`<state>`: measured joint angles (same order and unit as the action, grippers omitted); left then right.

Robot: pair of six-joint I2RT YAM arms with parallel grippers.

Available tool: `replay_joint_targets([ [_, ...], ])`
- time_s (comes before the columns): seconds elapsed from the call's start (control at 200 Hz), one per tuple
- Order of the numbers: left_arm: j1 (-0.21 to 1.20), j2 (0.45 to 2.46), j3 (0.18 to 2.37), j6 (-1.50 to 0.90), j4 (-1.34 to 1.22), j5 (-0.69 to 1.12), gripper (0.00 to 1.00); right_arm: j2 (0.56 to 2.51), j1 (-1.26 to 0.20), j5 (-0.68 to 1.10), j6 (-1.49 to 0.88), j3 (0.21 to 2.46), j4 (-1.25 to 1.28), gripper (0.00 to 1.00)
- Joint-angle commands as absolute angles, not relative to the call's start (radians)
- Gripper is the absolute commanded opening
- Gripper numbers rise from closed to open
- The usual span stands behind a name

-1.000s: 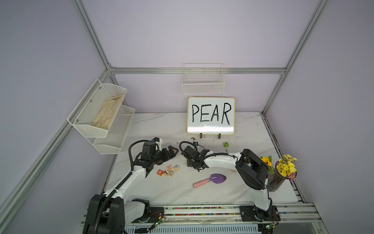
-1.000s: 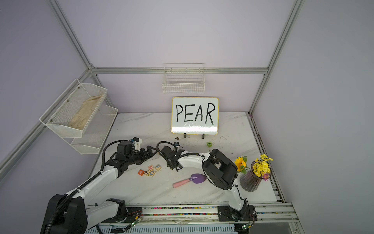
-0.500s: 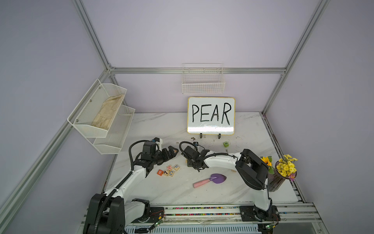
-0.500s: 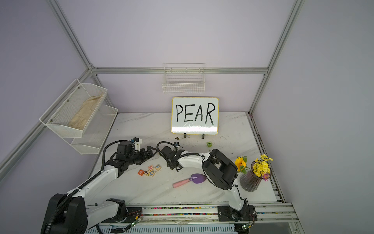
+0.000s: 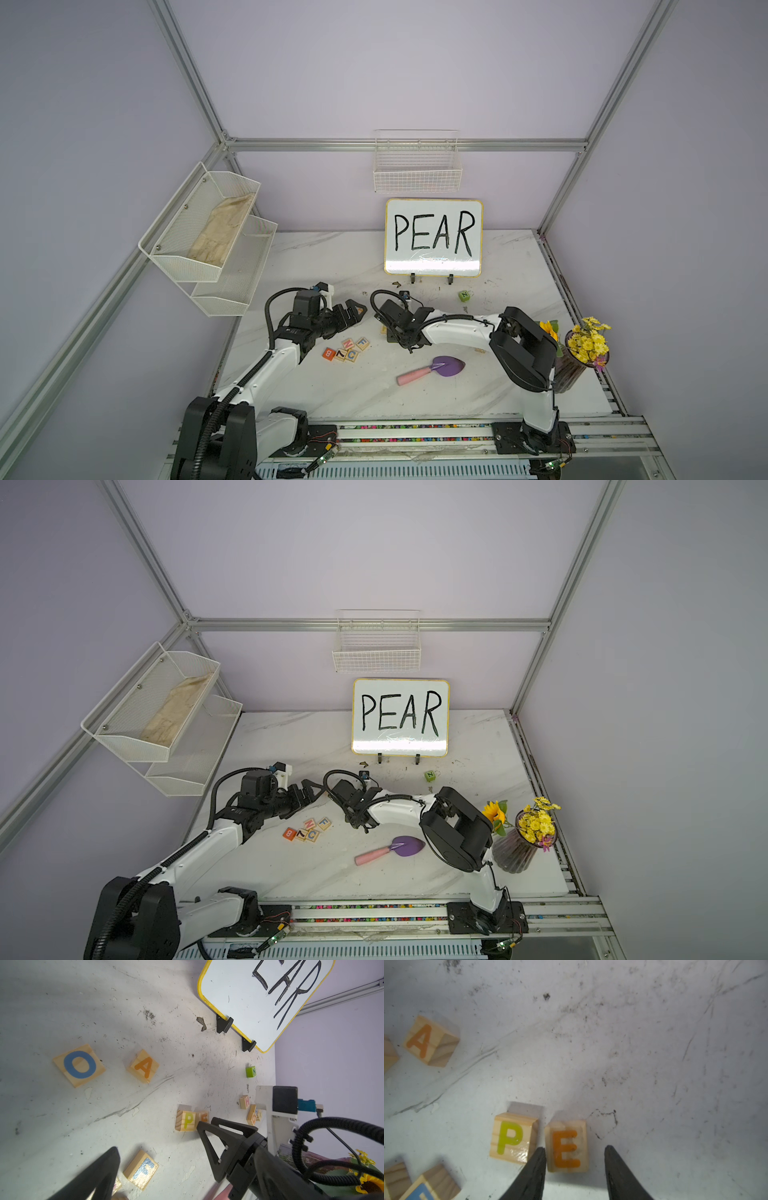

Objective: Spell the uppercase word “pear” with letter blocks
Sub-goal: Place the letter block at the center of the board, then adjust the letter block at the center of the board.

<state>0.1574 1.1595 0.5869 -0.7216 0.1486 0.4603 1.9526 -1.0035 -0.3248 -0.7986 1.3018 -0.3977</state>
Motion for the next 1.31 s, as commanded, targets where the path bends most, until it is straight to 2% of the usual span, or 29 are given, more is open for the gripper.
replay_joint_targets([
  [0.0,0.149,1.163,0.673,-0.709,0.136,0.477,1.0,1.871,-1.009,-0.412,-0.791,1.286,-0.449,0.5],
  [0.56,0.15,1.177,0.678,-0.701,0.127,0.496,1.0,1.853,-0.951,-0.418,-0.796,1.213,-0.447,0.53],
  [1.3,0.149,1.199,0.678,-0.704,0.115,0.509,1.0,1.932,-0.947,-0.357,-0.741,1.214,-0.39,0.53],
])
